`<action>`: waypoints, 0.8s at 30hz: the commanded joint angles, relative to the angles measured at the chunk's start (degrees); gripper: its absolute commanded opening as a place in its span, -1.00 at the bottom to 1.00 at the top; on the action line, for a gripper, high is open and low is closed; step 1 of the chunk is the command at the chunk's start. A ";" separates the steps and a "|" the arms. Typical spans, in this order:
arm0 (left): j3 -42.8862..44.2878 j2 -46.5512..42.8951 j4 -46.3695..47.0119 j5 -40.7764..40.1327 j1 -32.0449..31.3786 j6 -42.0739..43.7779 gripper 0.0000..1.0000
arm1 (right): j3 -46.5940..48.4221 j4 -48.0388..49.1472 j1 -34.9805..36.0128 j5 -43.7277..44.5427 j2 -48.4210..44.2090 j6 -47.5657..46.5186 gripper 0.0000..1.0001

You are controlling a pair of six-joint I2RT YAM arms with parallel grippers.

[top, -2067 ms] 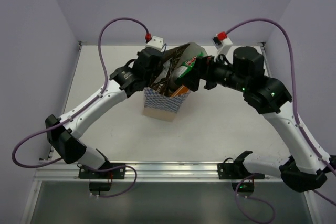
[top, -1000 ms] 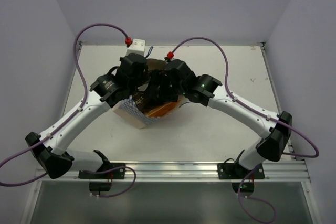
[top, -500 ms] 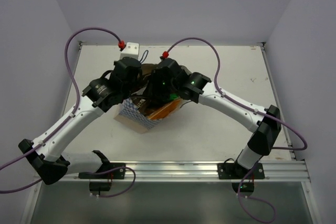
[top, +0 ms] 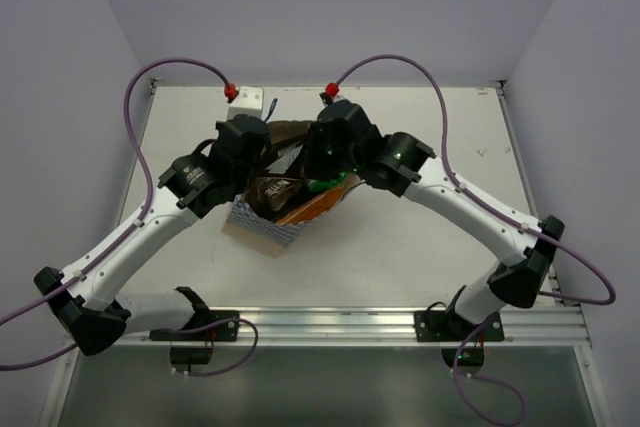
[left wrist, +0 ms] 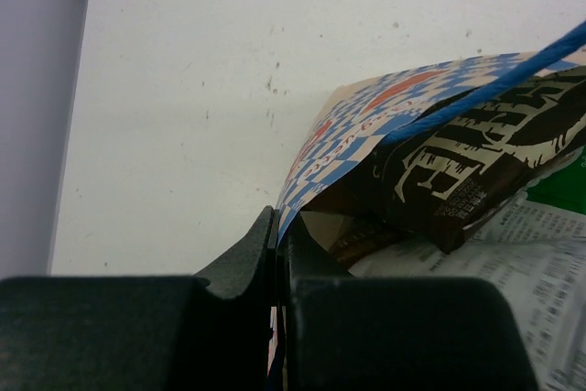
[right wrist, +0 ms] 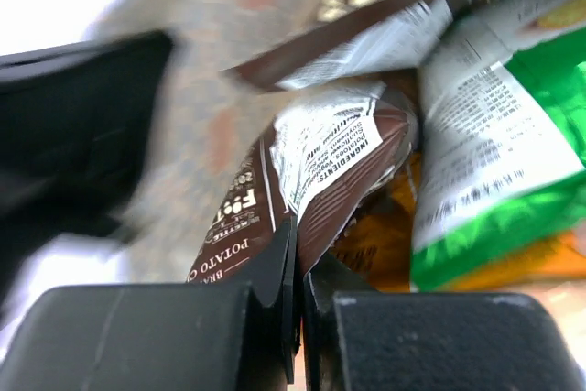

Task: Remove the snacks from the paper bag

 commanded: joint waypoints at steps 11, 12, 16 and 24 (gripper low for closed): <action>-3.13 -0.87 6.42 -1.73 5.61 0.96 -1.00 | 13.94 -2.00 -1.94 5.74 -16.24 -9.66 -1.00; -3.31 -0.87 6.42 -1.55 6.48 1.23 -1.00 | 14.12 -2.00 -2.64 6.35 -16.95 -10.53 -1.00; -4.63 -1.66 7.29 0.38 9.12 2.02 -1.00 | 14.38 -2.00 -5.36 7.76 -20.46 -12.11 -1.00; -8.05 -4.03 7.47 6.98 13.87 2.90 -1.00 | 5.60 -3.15 -25.64 7.24 -28.02 -13.17 -1.00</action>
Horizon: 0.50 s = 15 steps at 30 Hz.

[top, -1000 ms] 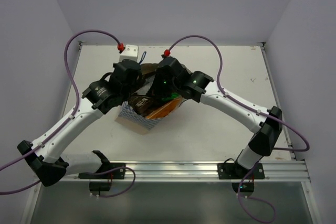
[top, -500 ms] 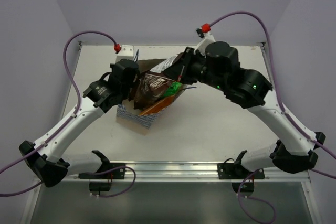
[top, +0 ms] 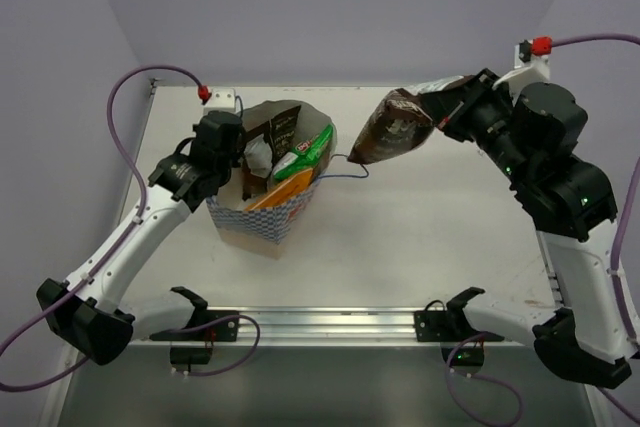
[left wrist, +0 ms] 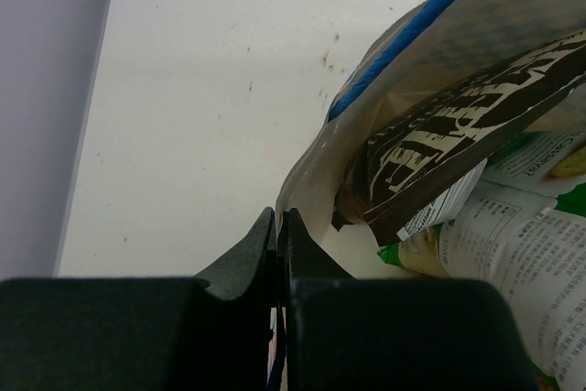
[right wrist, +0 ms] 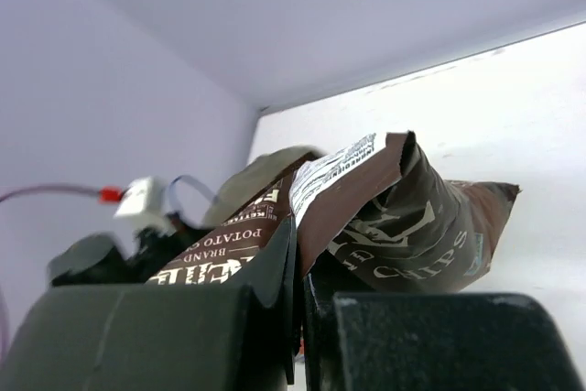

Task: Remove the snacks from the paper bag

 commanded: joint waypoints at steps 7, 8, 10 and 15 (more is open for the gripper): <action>-2.78 -4.70 3.60 4.30 5.43 1.88 -1.00 | -8.44 3.32 -16.87 -4.49 4.33 -4.10 -1.00; -2.78 -4.96 3.60 4.39 5.70 2.05 -1.00 | -10.54 5.94 -17.67 -5.81 5.40 -4.18 -1.00; -2.60 -5.14 3.43 4.66 5.96 2.14 -1.00 | -11.96 9.03 -19.25 -9.06 7.77 -4.27 -1.00; -1.64 -5.32 3.25 5.80 6.05 2.05 -1.00 | -3.90 14.93 -19.87 -16.53 24.98 -8.30 -1.00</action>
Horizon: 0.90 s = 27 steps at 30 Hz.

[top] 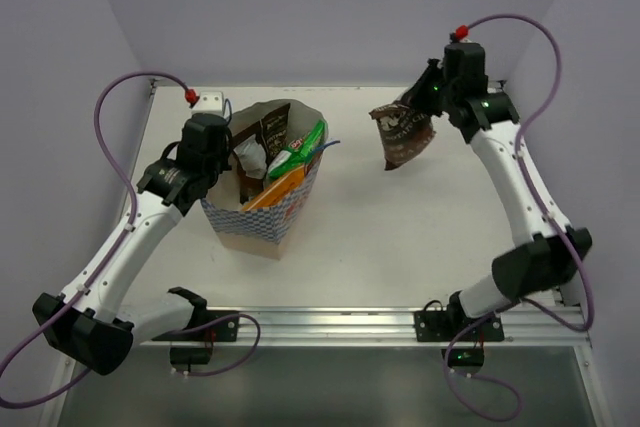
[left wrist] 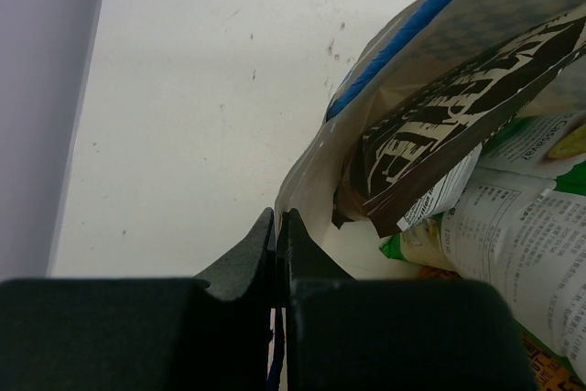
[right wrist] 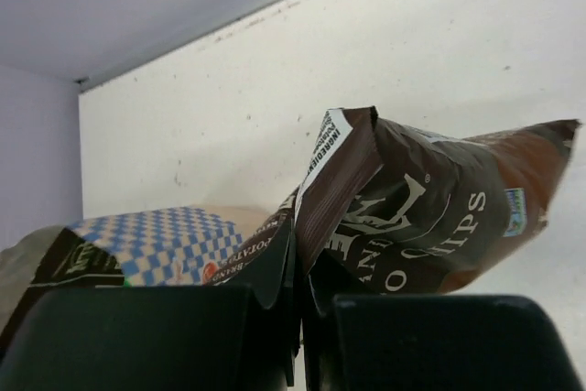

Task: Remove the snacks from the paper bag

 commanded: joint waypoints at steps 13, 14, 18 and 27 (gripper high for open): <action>2.72 -1.65 2.26 1.26 0.63 1.09 -1.00 | 3.96 26.87 -4.35 -24.44 26.18 -3.57 -1.00; 2.89 -1.56 2.35 1.26 0.63 1.44 -1.00 | 0.54 26.70 -4.70 -24.00 26.70 -3.66 -1.00; 3.68 -1.64 2.18 2.66 0.72 2.58 -1.00 | -4.23 22.76 -7.59 -23.65 30.48 -2.61 -0.59; 4.83 -3.31 3.66 6.36 0.72 6.98 -1.00 | -9.59 6.41 -10.59 -8.46 21.45 -4.79 0.63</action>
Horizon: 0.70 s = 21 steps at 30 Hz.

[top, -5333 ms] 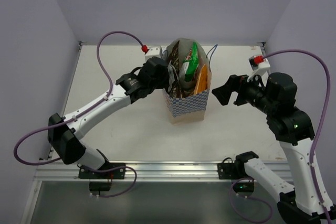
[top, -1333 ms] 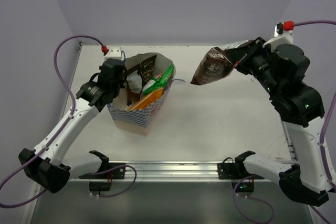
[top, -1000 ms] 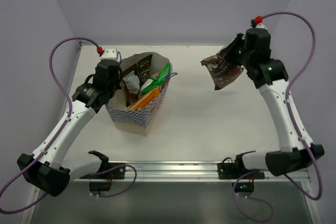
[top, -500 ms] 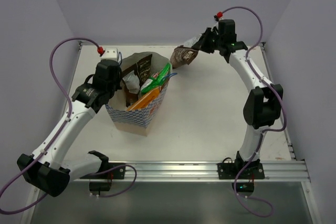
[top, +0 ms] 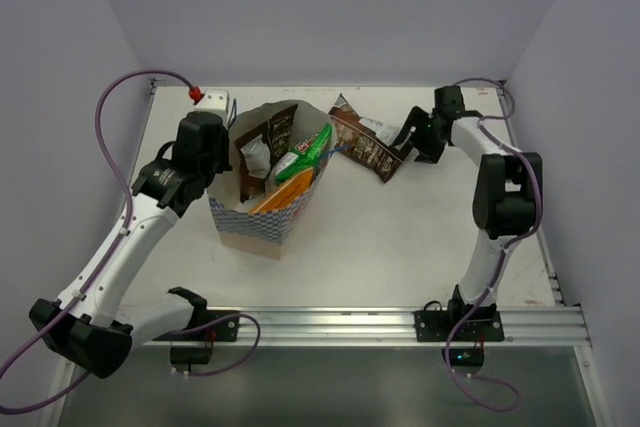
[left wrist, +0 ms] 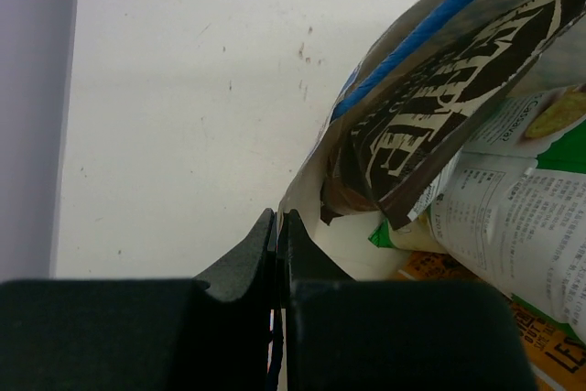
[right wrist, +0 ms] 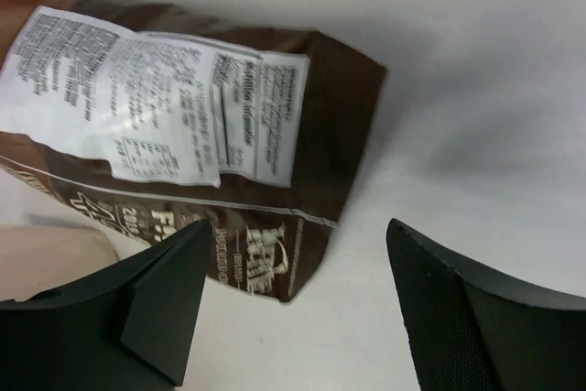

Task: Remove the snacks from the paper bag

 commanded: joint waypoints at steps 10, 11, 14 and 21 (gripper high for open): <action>3.15 -3.01 5.27 1.40 0.57 6.10 -1.00 | 8.77 -18.21 9.92 8.60 -33.40 -9.39 0.79; 3.06 -3.01 5.44 2.01 0.57 6.10 -1.00 | 10.87 -18.48 11.85 8.85 -34.47 -9.04 0.79; 3.41 -2.84 5.80 3.50 0.65 5.92 -1.00 | 14.23 -18.04 18.71 8.33 -37.29 -5.10 0.79; 6.48 -1.26 5.71 7.02 0.48 5.57 -1.00 | 18.36 -11.89 30.49 6.39 -37.03 5.54 0.79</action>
